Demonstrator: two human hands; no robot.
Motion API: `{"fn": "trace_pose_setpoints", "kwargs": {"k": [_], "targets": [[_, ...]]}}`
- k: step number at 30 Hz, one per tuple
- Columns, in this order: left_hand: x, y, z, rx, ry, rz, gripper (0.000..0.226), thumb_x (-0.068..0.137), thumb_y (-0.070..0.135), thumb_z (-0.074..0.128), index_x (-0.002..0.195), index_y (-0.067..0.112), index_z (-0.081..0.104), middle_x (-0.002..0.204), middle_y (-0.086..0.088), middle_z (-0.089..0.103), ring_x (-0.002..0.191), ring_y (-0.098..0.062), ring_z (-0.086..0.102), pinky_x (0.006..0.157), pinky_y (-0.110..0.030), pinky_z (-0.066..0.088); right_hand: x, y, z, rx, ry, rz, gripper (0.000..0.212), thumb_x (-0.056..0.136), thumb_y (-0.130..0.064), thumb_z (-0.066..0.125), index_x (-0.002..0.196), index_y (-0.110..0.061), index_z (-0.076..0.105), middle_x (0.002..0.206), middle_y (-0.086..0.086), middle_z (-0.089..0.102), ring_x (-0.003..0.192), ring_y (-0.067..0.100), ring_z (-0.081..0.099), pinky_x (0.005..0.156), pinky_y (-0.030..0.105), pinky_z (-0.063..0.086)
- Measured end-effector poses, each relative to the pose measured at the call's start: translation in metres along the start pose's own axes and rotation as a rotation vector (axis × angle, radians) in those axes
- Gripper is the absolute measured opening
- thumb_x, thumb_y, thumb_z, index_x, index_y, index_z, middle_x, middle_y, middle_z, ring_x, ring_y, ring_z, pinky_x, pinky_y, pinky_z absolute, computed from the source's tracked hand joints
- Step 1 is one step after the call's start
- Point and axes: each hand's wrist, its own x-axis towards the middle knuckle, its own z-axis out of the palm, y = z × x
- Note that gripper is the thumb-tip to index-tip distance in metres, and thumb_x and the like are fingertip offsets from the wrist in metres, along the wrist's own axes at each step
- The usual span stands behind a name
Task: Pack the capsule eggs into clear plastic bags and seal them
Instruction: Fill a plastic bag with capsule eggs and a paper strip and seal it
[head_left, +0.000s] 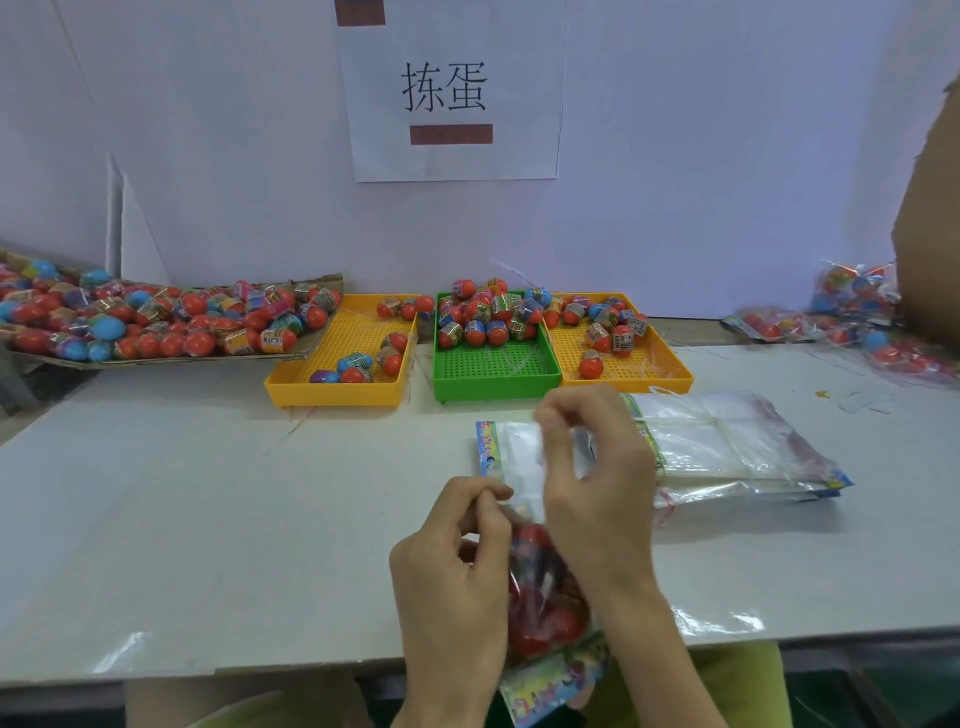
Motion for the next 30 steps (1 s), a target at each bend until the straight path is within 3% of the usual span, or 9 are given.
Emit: {"fn": "trace_pose_setpoints", "kwargs": {"k": [4,10,12,16,19,22,24,26,30], "targets": [[0.002,0.002,-0.001,-0.087,0.054,-0.088,0.021,0.103,0.037,0.051,0.090,0.039,0.067,0.073,0.017,0.073,0.073,-0.002,0.071,0.056,-0.014,0.054,0.014,0.008,-0.023,0.224,0.035,0.145,0.005,0.093,-0.010,0.068,0.089,-0.013,0.068,0.087,0.003,0.067,0.085,0.017,0.063,0.079,0.022,0.048],[0.008,-0.004,-0.008,-0.136,0.175,-0.205,0.033,0.107,0.019,0.046,0.089,0.037,0.067,0.074,0.008,0.074,0.072,-0.008,0.071,0.057,-0.023,0.057,0.022,0.013,-0.035,0.446,0.084,0.312,0.007,0.090,-0.014,0.070,0.085,-0.018,0.072,0.077,-0.010,0.069,0.076,0.005,0.061,0.072,0.015,0.049],[0.009,-0.005,-0.008,-0.179,0.244,-0.231,0.029,0.104,0.024,0.047,0.090,0.038,0.068,0.074,0.004,0.074,0.071,-0.012,0.071,0.058,-0.031,0.056,0.025,0.018,-0.042,0.383,0.088,0.326,0.010,0.091,-0.013,0.070,0.085,-0.020,0.073,0.078,-0.010,0.070,0.077,0.006,0.062,0.073,0.015,0.049],[0.009,-0.005,-0.006,-0.231,0.432,-0.262,0.025,0.098,0.034,0.046,0.087,0.036,0.068,0.074,0.003,0.074,0.072,-0.012,0.071,0.064,-0.039,0.057,0.026,0.032,-0.050,0.025,0.110,0.271,0.016,0.091,-0.013,0.073,0.080,-0.025,0.071,0.080,-0.009,0.070,0.077,0.007,0.062,0.077,0.013,0.046],[0.009,-0.004,-0.008,-0.284,0.556,-0.267,0.024,0.097,0.035,0.045,0.088,0.033,0.068,0.074,0.007,0.074,0.072,-0.009,0.070,0.061,-0.027,0.057,0.025,0.037,-0.052,-0.092,0.154,0.268,0.021,0.090,-0.012,0.072,0.077,-0.028,0.069,0.081,-0.011,0.070,0.074,0.003,0.059,0.071,0.005,0.039],[0.013,-0.006,-0.010,-0.358,0.642,-0.324,0.029,0.102,0.024,0.045,0.087,0.031,0.068,0.074,0.012,0.073,0.070,-0.006,0.069,0.056,-0.017,0.054,0.026,0.040,-0.056,-0.104,0.100,0.295,0.019,0.089,-0.014,0.073,0.079,-0.030,0.074,0.087,-0.016,0.072,0.079,0.002,0.061,0.072,0.015,0.043],[0.016,-0.007,-0.010,-0.390,0.647,-0.356,0.032,0.105,0.019,0.045,0.085,0.029,0.069,0.071,0.012,0.072,0.069,-0.005,0.068,0.054,-0.014,0.052,0.028,0.040,-0.058,-0.092,-0.021,0.320,0.021,0.093,-0.011,0.069,0.087,-0.029,0.078,0.095,-0.022,0.072,0.092,-0.004,0.063,0.079,0.020,0.047],[0.016,-0.007,-0.009,-0.391,0.638,-0.358,0.033,0.106,0.016,0.044,0.086,0.027,0.068,0.069,0.014,0.071,0.066,-0.003,0.066,0.053,-0.014,0.051,0.027,0.039,-0.059,-0.106,-0.132,0.344,0.031,0.097,-0.007,0.061,0.098,-0.032,0.078,0.106,-0.024,0.070,0.104,-0.006,0.061,0.086,0.015,0.045],[0.015,-0.006,-0.009,-0.401,0.622,-0.350,0.033,0.106,0.015,0.044,0.087,0.026,0.068,0.069,0.012,0.071,0.067,-0.004,0.068,0.052,-0.014,0.052,0.026,0.040,-0.060,-0.161,-0.182,0.335,0.043,0.095,-0.001,0.059,0.117,-0.035,0.073,0.113,-0.020,0.067,0.094,0.005,0.060,0.074,0.023,0.048]]}}
